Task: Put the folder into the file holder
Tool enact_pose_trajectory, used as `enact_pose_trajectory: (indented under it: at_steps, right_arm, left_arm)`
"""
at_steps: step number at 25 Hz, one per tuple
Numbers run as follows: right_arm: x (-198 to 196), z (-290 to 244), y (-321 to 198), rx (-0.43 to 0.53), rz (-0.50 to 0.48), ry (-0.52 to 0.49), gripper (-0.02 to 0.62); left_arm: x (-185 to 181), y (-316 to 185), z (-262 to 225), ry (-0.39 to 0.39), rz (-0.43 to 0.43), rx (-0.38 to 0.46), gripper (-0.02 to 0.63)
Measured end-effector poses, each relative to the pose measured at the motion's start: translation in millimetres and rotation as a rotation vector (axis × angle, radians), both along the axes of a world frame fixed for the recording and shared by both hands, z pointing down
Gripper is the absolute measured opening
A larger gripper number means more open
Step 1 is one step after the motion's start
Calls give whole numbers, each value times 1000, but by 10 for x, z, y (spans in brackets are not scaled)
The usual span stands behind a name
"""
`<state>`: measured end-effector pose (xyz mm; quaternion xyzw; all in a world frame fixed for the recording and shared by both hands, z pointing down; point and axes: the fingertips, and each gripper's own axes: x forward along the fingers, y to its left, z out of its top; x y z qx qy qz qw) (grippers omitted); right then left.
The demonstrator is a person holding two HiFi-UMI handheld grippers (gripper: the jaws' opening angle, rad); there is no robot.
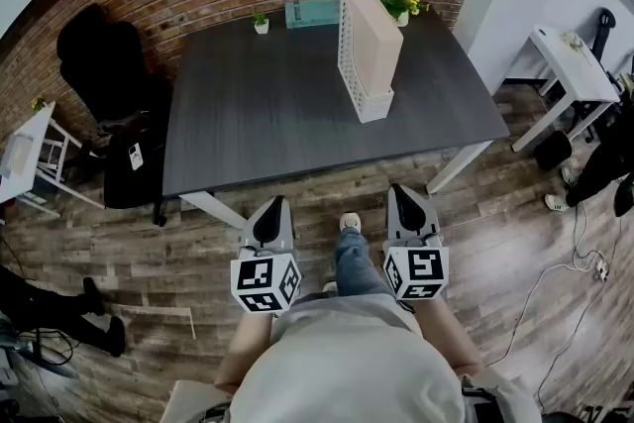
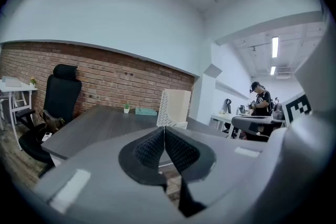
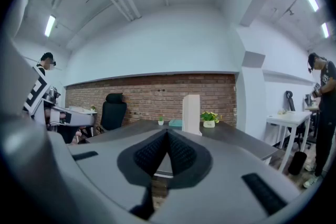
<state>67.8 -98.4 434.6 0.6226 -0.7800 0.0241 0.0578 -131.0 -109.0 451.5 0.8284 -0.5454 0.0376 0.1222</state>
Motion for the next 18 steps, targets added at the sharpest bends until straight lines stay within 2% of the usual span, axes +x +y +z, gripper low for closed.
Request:
enact_pose_trajectory:
  at_steps: [18]
  right_arm:
    - [-76,54,-17,-12,-11,11,3]
  left_arm:
    - [20,-30,44,11,24,-15,-3]
